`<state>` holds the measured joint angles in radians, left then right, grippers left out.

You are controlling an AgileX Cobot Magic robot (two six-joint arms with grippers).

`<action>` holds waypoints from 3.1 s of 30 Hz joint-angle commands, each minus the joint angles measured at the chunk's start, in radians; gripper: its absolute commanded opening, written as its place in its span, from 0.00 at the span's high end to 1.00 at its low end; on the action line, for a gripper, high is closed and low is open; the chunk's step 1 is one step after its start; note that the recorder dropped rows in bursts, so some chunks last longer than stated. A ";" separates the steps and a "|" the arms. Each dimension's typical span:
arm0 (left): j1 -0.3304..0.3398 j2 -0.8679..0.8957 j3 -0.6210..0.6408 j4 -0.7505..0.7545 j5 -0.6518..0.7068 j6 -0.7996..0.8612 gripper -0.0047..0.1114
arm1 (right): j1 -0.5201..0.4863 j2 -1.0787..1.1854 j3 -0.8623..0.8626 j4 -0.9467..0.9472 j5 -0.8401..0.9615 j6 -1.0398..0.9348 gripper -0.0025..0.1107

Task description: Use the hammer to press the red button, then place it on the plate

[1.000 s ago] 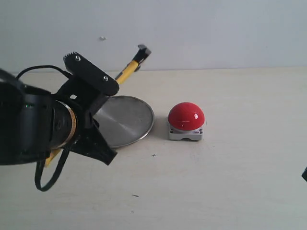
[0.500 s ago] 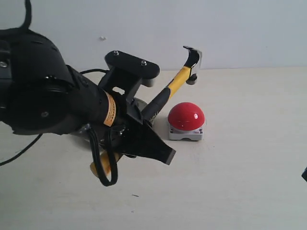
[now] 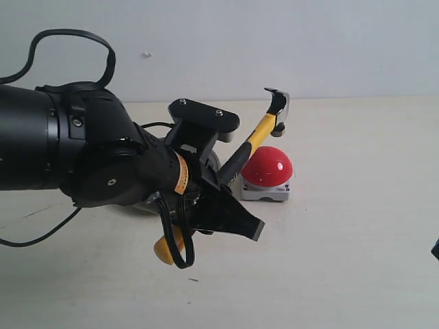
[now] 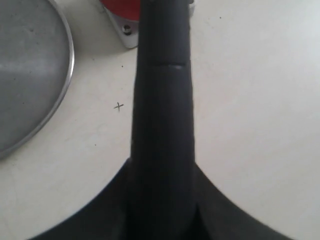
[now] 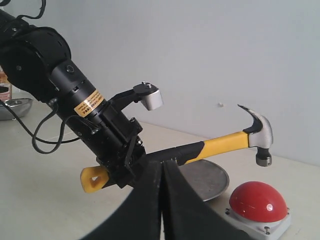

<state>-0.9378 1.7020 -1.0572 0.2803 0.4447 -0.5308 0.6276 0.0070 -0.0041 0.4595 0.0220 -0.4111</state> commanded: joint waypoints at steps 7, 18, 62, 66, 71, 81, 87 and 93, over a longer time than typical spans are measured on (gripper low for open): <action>0.002 -0.014 -0.015 -0.002 -0.069 0.000 0.96 | 0.000 -0.005 0.004 0.002 -0.001 -0.007 0.98; 0.002 -0.014 -0.015 -0.051 -0.056 0.036 0.96 | 0.000 -0.005 0.004 0.002 -0.001 -0.007 0.98; 0.059 0.082 0.026 -0.179 -0.134 0.186 0.96 | 0.000 -0.005 0.004 0.002 -0.001 -0.007 0.98; 0.081 0.116 -0.048 -0.188 -0.112 0.188 0.96 | 0.000 -0.005 0.004 0.002 -0.001 -0.007 0.98; 0.079 -0.059 -0.108 -0.186 -0.088 0.220 0.96 | 0.000 -0.005 0.004 0.002 -0.001 -0.007 0.98; 0.165 -0.154 -0.024 -0.478 -0.052 0.531 0.96 | 0.000 -0.005 0.004 0.002 -0.001 -0.007 0.98; 0.381 -0.154 0.083 -1.414 0.052 1.375 0.96 | 0.000 -0.005 0.004 0.002 -0.001 -0.006 0.98; 0.518 -0.131 0.191 -1.992 0.188 1.819 0.96 | 0.000 -0.005 0.004 0.002 -0.001 -0.006 0.98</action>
<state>-0.4690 1.5692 -0.8974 -1.4545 0.6253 1.1018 0.6276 0.0070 -0.0041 0.4595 0.0237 -0.4129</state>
